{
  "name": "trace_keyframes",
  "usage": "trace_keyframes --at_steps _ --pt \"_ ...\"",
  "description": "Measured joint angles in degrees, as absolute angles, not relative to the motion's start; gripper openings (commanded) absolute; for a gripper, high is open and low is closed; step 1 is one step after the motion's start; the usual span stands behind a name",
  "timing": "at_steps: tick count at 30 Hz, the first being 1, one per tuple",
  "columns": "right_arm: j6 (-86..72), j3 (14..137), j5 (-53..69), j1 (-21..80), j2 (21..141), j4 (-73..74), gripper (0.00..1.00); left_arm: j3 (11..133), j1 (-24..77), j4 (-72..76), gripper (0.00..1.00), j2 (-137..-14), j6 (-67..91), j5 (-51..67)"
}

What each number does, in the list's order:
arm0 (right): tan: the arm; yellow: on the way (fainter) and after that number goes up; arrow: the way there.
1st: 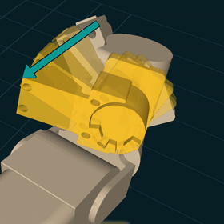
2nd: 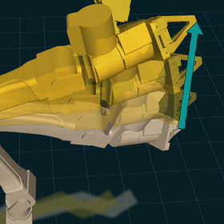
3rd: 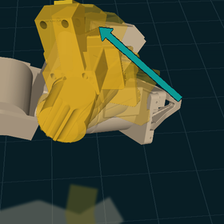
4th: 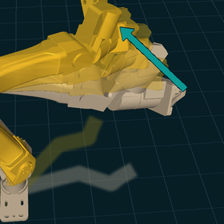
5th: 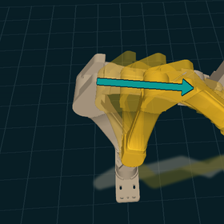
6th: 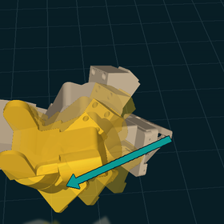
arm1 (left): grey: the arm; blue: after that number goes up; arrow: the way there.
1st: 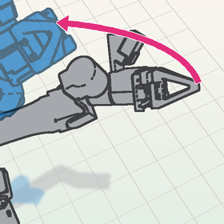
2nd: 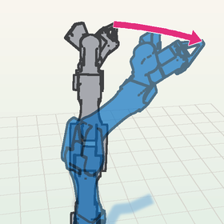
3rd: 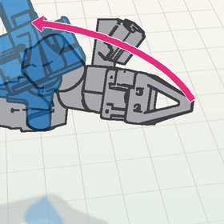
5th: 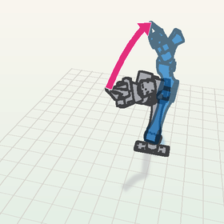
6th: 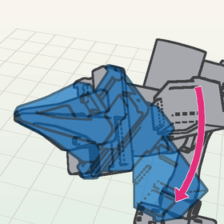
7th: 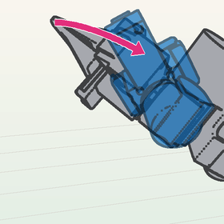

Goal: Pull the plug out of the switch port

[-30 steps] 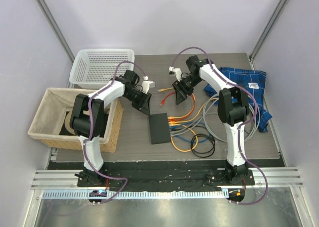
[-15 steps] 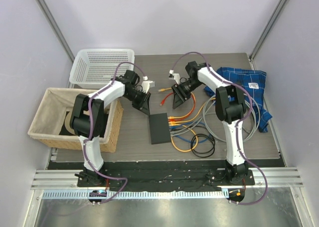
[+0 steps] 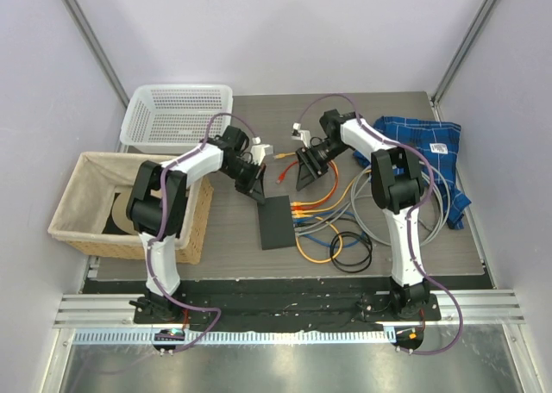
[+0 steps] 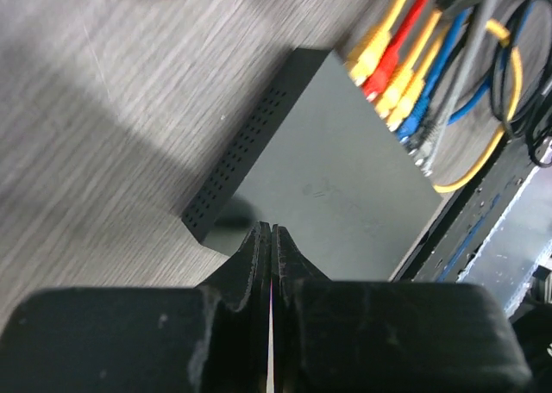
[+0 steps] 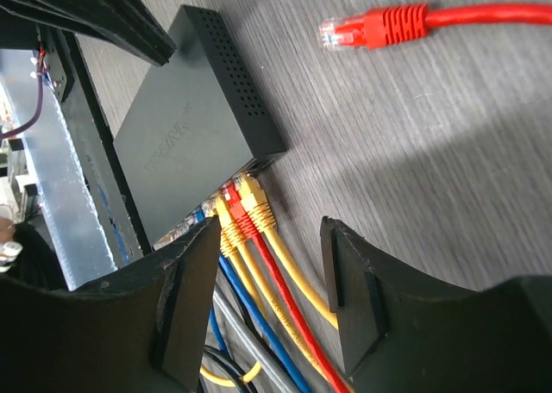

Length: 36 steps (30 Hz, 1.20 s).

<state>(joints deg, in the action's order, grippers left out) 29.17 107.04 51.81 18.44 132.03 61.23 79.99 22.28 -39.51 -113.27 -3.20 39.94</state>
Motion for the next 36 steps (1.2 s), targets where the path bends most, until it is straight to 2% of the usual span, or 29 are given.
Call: trace_keyframes --at_steps 11,27,36 --pt "28.2 104.8 54.1 19.3 135.8 61.3 0.52 78.1 22.6 -39.2 0.0 -113.9 -2.0 40.1" --pt "28.2 103.3 59.5 21.4 137.3 61.7 0.49 79.0 22.6 -40.2 0.0 -115.0 -3.1 40.4" --pt "29.8 102.5 59.8 21.4 137.3 62.4 0.45 79.6 22.6 -40.9 0.0 -115.5 -3.4 40.7"
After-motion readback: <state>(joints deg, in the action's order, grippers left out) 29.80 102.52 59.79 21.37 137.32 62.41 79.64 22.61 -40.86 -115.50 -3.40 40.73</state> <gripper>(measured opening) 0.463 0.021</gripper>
